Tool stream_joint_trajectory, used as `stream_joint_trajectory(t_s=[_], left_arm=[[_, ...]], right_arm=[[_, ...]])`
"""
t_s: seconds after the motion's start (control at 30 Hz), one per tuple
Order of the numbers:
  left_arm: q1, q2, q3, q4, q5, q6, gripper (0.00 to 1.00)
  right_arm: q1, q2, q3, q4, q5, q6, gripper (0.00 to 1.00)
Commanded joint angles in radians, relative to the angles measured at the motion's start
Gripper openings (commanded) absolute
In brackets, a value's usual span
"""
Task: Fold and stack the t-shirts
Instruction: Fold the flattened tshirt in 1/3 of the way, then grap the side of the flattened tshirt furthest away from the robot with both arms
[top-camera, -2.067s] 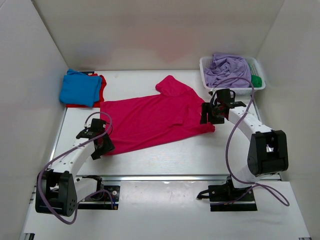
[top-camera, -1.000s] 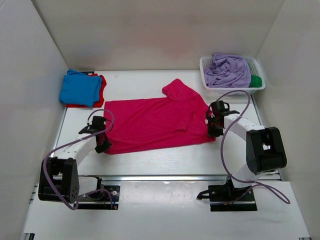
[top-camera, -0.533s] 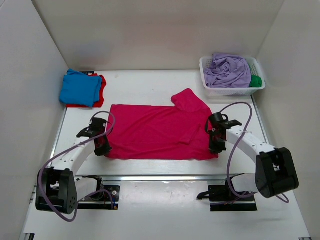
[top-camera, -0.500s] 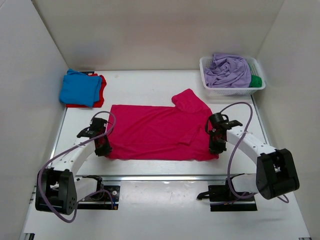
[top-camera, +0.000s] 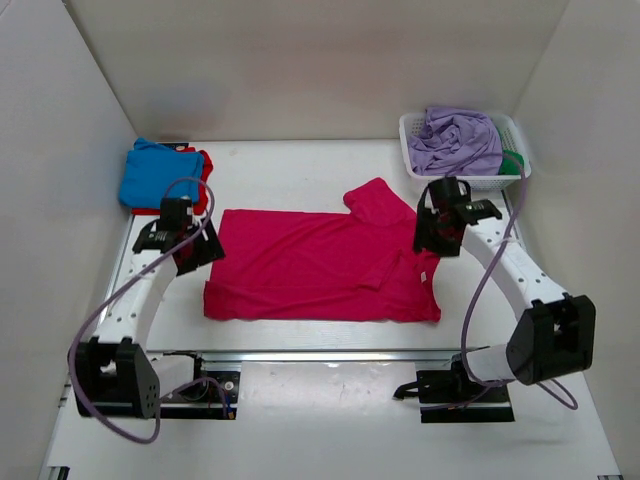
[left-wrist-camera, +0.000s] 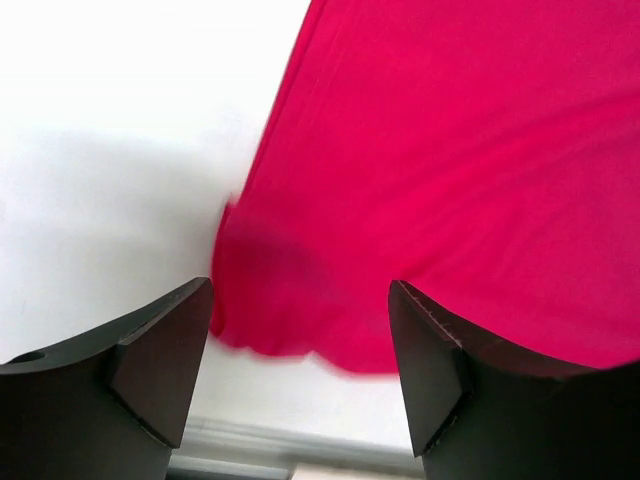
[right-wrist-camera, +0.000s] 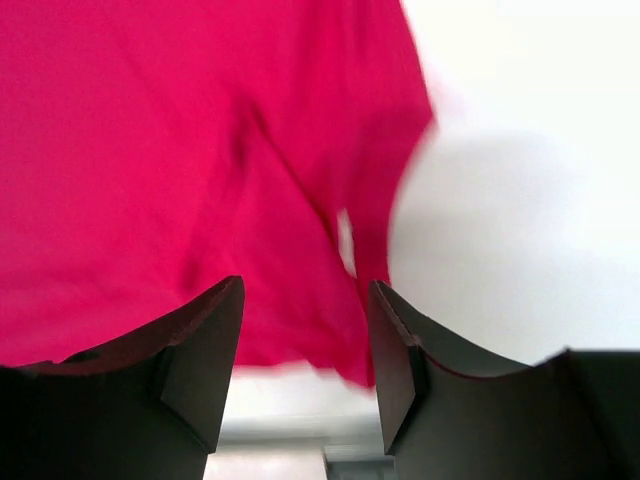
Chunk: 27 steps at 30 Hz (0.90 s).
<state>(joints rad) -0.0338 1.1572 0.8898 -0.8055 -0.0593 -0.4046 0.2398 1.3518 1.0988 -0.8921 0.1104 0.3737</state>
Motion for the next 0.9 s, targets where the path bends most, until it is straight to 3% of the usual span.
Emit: stream_joint_trajectory(t_s=[0.0,0.17,0.47,0.67,0.87], left_arm=[[-0.011,0.117,0.075,0.15,0.032,-0.006,0.81],[-0.009,0.384,0.204,0.244,0.007,-0.037,0.81],[-0.014,0.614,0.383,0.327,-0.011,-0.053,0.82],[-0.034,0.742,0.527,0.313,-0.062,-0.039,0.81],[-0.028,0.814,0.557,0.324,-0.091,-0.014,0.76]], right_arm=[[0.004,0.096,0.11,0.149,0.031,-0.045,0.5],[0.019,0.32,0.263,0.383,0.031,-0.094,0.47],[0.013,0.72,0.682,0.426,0.018,-0.139,0.47],[0.013,1.006,1.091,0.28,0.028,-0.147,0.5],[0.02,1.171,1.352,0.164,0.035,-0.147,0.49]])
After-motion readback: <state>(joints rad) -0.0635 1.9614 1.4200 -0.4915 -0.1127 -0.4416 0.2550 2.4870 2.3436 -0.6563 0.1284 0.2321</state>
